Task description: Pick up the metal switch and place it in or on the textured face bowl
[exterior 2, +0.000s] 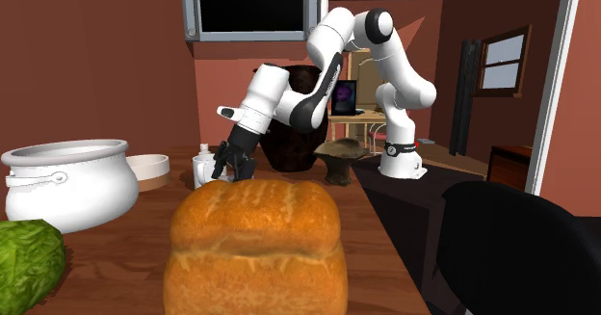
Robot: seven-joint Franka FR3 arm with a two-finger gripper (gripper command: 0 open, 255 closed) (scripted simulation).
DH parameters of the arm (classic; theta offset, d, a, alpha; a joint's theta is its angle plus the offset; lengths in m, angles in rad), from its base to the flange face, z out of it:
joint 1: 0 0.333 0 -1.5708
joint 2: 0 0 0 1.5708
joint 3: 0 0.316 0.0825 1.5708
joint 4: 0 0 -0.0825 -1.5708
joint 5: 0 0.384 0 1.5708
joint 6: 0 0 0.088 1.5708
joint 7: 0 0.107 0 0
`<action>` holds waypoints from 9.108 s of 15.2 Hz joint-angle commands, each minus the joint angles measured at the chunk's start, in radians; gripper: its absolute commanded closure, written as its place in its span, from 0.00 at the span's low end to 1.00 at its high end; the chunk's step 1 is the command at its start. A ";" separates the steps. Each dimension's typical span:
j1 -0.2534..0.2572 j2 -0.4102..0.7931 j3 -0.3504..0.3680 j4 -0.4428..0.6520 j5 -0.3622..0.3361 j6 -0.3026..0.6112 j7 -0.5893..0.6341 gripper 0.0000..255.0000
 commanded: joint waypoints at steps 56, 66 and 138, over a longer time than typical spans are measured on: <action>-0.052 -0.305 0.091 0.080 0.170 -0.494 -0.179 0.00; -0.212 -0.037 0.148 0.258 0.471 -0.693 -0.351 0.00; -0.251 -0.320 0.176 0.262 0.541 -1.009 -0.337 1.00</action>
